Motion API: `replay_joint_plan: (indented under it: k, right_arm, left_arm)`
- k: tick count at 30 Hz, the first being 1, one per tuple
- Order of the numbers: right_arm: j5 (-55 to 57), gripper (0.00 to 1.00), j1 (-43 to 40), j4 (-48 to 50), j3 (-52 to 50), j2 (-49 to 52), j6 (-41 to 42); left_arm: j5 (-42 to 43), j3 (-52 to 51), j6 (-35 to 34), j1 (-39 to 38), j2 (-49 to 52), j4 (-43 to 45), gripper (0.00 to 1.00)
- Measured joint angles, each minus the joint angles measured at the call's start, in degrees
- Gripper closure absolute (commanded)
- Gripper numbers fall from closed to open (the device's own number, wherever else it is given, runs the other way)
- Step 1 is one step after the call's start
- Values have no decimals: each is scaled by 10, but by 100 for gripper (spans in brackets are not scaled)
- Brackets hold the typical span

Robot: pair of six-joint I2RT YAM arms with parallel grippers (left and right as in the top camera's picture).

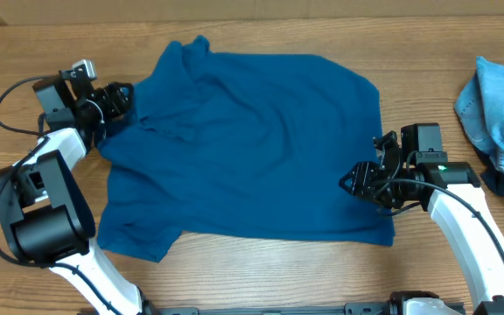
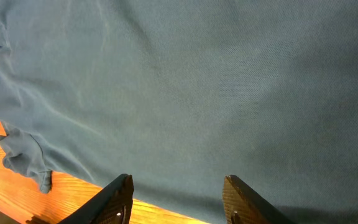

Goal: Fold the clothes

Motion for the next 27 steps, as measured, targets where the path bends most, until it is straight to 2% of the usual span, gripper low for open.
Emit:
replay_joint_plan:
  k: [3, 7, 12, 20, 22, 25, 27]
  right_arm:
    - [0, 50, 0, 0, 0, 0, 0]
    - [0, 50, 0, 0, 0, 0, 0]
    - [0, 50, 0, -5, 0, 0, 0]
    - [0, 50, 0, -5, 0, 0, 0]
    - [0, 50, 0, -6, 0, 0, 0]
    - [0, 50, 0, -6, 0, 0, 0]
    - [0, 50, 0, -7, 0, 0, 0]
  left_arm:
    - [7, 0, -21, 0, 8, 21, 33]
    - [9, 1, -70, -5, 15, 7, 38]
    - [13, 1, -182, -13, 21, -37, 44]
    - [35, 1, -358, -12, 22, -14, 47]
    - [35, 1, -388, -12, 22, -13, 52]
    - [26, 1, -409, -12, 22, -9, 71]
    - [19, 1, -420, -12, 22, -7, 78]
